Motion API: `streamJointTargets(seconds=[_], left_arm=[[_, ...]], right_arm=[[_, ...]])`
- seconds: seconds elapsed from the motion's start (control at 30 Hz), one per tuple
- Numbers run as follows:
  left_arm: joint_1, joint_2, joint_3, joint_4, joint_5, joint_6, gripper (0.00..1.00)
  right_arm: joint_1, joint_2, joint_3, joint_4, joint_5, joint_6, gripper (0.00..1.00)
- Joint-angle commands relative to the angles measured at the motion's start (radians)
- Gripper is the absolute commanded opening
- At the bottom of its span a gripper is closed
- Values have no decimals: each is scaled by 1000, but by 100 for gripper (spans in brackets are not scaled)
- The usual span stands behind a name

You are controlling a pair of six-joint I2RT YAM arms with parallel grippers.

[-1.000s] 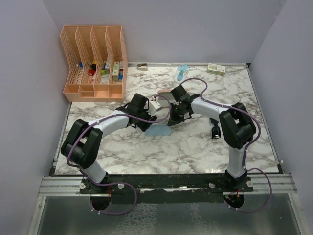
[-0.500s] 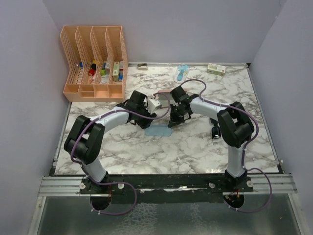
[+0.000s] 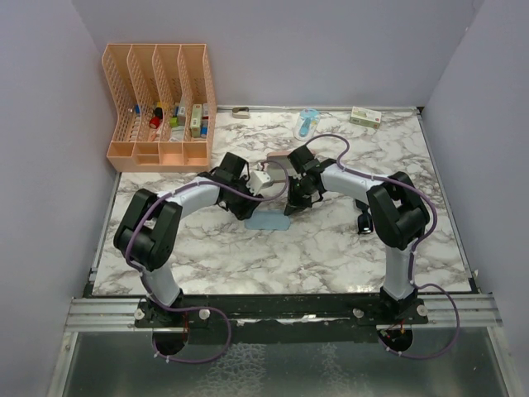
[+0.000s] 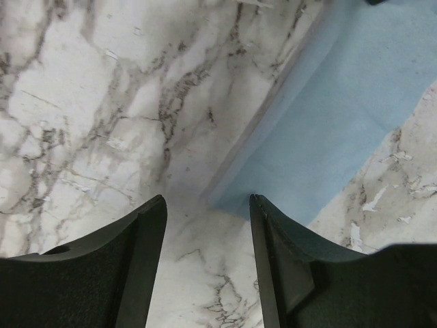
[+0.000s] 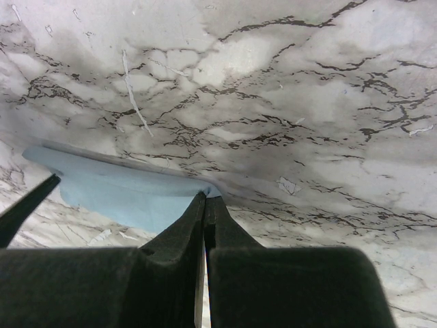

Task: Organize the sunglasses
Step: Pick up the glasses cleaning cloth from the center of the board.

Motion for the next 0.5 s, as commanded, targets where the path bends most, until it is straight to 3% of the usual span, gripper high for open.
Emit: streamJointTargets(seconds=[0.0,0.47], left_arm=[[27,28,64,-7,25,36,55],[29,105,152,-117,112,71,57]], right_arm=[[-4,13,8,-4,6,1,1],[-6,43,28,-21,5,-10,1]])
